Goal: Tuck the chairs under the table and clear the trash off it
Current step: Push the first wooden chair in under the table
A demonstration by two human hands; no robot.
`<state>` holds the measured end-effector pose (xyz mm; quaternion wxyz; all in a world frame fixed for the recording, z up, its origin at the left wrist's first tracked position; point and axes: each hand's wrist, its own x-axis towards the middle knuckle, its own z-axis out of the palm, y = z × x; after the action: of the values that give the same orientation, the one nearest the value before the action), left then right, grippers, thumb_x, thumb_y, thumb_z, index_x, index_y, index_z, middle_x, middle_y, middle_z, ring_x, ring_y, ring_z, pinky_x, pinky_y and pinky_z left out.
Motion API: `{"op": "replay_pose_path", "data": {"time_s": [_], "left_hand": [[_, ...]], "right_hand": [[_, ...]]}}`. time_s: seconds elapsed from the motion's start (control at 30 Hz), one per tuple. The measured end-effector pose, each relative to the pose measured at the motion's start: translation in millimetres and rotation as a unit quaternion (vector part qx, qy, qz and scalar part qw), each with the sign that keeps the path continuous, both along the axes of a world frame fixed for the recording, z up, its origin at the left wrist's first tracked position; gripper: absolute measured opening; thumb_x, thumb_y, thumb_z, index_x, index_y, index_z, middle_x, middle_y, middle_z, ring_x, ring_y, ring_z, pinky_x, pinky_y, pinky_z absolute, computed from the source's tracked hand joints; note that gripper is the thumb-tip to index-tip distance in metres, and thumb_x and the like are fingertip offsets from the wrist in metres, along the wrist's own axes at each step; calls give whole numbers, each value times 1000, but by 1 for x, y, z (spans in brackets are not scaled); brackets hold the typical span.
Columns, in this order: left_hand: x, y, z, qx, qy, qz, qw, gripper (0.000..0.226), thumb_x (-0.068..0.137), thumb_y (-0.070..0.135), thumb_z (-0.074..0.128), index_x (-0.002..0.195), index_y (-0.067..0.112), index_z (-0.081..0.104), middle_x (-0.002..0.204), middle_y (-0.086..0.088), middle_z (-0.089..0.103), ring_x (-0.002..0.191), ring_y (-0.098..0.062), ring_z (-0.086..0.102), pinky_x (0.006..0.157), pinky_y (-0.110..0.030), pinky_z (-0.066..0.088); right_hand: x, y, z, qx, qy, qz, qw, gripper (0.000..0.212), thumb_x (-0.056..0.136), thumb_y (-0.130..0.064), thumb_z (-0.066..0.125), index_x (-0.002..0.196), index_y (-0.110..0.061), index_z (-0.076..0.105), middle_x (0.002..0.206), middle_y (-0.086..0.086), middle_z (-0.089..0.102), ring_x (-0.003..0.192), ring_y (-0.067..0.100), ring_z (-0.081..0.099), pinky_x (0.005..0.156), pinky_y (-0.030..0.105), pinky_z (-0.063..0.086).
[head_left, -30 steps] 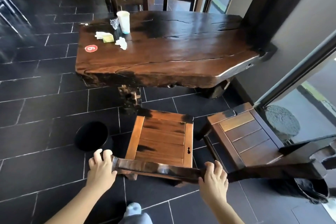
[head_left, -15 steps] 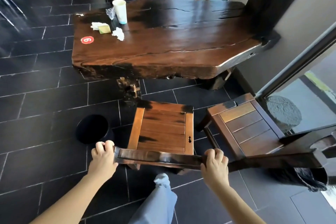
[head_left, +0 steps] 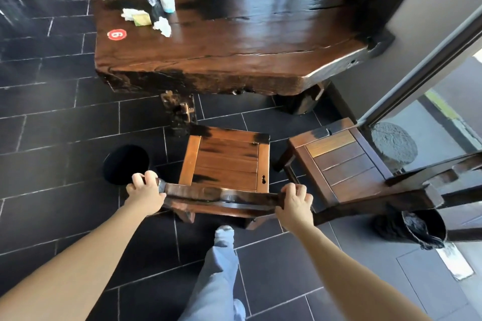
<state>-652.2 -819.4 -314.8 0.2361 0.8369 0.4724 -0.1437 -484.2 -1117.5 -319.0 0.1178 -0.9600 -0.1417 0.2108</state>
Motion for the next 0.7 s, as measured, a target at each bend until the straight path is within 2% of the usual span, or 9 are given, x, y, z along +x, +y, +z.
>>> {"op": "replay_pose_path", "data": {"time_s": [0.17, 0.33, 0.47, 0.63, 0.7], "left_hand": [[-1, 7, -1, -25, 26, -18, 999, 49, 89, 24, 58, 125, 14, 27, 137, -13, 14, 123, -37, 25, 102, -43, 33], [-5, 10, 1, -35, 19, -24, 999, 53, 89, 23, 58, 129, 18, 24, 141, -10, 10, 124, -36, 25, 103, -41, 32], [-5, 11, 6, -25, 29, -52, 998, 46, 89, 28, 56, 123, 16, 26, 134, -10, 15, 120, -32, 29, 98, -38, 35], [-10, 12, 3, -36, 28, -92, 995, 54, 83, 31, 60, 120, 17, 24, 129, -8, 15, 120, -31, 27, 97, -38, 40], [-12, 15, 3, -31, 17, -104, 994, 53, 83, 31, 60, 120, 18, 24, 129, -7, 14, 119, -31, 27, 95, -38, 42]], "right_hand": [[1, -1, -2, -18, 24, 11, 999, 46, 81, -24, 66, 119, -26, 40, 131, 3, 30, 118, 28, 32, 90, 43, 48], [5, 5, -3, -2, 48, -12, 999, 37, 90, -41, 56, 121, -26, 41, 133, 3, 29, 120, 28, 32, 96, 43, 42], [15, 7, 1, -32, 97, 2, 995, 40, 86, -43, 60, 119, -28, 42, 127, 4, 30, 113, 26, 38, 100, 43, 41], [33, 17, 9, -73, 159, 3, 985, 34, 85, -33, 66, 109, -22, 44, 128, 9, 31, 89, 17, 45, 85, 31, 48], [33, 21, 7, -96, 144, -5, 985, 42, 80, -34, 70, 111, -22, 43, 126, 9, 31, 95, 21, 47, 88, 36, 50]]}}
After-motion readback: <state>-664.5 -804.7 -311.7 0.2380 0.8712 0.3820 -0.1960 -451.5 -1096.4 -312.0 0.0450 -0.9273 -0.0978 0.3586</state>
